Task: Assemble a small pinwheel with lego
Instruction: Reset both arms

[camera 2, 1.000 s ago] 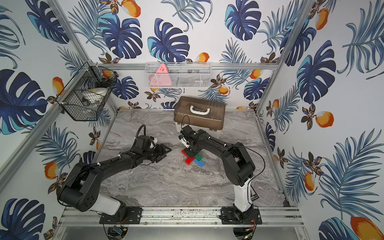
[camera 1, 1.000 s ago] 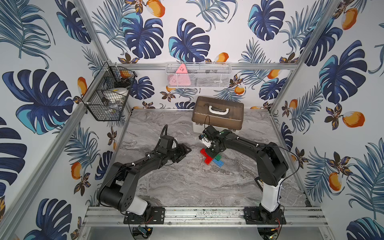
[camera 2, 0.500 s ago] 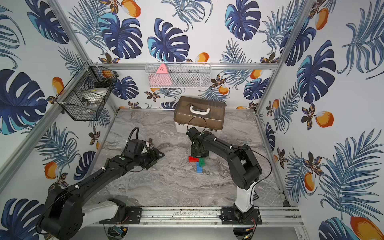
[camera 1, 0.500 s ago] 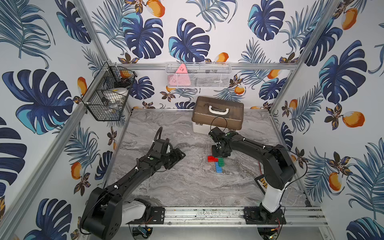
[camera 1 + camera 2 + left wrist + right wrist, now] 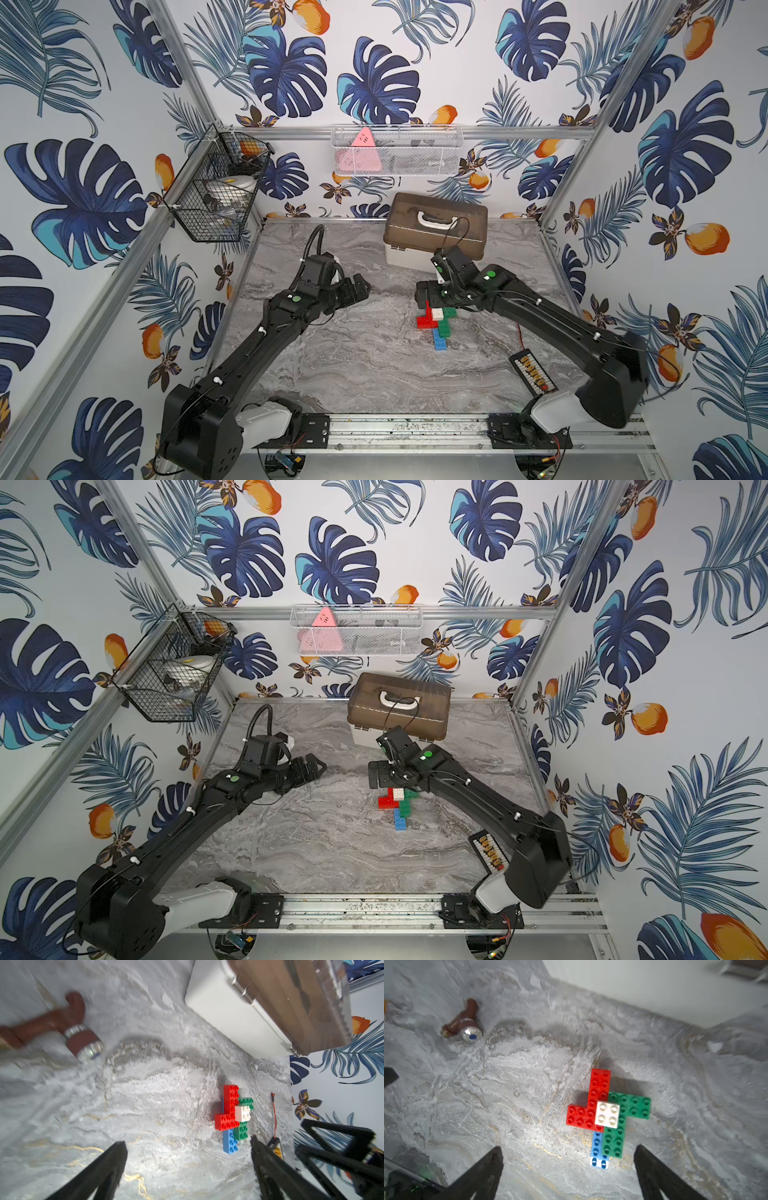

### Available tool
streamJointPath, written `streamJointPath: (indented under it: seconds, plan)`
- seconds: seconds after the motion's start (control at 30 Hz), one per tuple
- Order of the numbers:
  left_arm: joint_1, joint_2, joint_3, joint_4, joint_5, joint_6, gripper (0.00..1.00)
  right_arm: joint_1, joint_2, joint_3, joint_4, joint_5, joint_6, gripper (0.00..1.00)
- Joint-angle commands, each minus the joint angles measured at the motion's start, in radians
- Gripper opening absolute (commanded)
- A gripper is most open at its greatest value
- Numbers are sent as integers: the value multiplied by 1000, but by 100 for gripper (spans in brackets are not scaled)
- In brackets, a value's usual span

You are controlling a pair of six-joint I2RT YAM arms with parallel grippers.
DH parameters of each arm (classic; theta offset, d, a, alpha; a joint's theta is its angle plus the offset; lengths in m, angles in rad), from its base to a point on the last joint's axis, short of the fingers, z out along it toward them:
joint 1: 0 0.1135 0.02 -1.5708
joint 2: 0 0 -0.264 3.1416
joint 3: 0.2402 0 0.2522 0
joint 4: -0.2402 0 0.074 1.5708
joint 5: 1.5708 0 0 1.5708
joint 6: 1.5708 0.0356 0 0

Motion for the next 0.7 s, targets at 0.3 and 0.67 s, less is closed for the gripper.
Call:
streamJointPath:
  seconds: [0.3,0.67]
  plan:
    - [113,-55,-340,486,-451,532,99,-409,-258,-619,686,64,-442,100]
    - [212,259,-674,1413,-348,632,99,-552,-71,-1011,1609,-67,-484,100]
